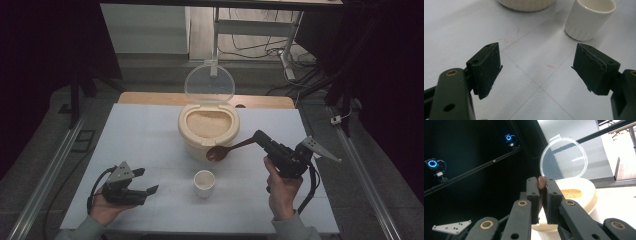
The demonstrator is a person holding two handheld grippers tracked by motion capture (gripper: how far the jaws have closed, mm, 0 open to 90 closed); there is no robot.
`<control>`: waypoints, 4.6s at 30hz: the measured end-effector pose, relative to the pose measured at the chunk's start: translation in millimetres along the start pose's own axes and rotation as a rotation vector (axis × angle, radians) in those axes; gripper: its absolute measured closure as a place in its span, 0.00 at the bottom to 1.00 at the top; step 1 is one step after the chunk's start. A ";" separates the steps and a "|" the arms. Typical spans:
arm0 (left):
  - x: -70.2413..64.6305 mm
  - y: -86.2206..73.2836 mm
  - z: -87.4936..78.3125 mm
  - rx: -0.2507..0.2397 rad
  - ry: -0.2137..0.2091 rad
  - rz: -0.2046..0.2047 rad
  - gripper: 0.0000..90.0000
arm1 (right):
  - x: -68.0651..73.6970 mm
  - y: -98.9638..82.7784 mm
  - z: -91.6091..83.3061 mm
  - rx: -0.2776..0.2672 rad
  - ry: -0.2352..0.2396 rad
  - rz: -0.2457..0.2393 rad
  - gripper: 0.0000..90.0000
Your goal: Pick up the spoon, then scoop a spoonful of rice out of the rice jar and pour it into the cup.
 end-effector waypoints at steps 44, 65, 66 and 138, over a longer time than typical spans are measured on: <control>1.5 -4.7 7.1 0.052 -0.014 -0.014 0.21 | -38.7 28.2 80.9 0.070 -0.207 -0.205 0.93; 0.2 -5.4 10.7 0.068 -0.017 -0.012 0.21 | -53.5 1.2 96.4 0.172 -0.227 0.030 0.92; 0.2 -5.4 10.7 0.068 -0.017 -0.012 0.21 | -56.0 0.2 96.0 0.167 -0.229 0.057 0.92; -0.9 -5.2 14.3 0.085 0.002 0.017 0.22 | -87.8 6.4 66.1 0.092 -0.175 0.515 0.93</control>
Point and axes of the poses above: each handheld gripper's, and its own axes: z roughly forward along the jaws, y roughly out of its top, x roughly to its left, the point moved 2 cm from there along z, roughly forward along the jaws, and after that the axes turned 14 degrees about -z, right-handed, at the moved point
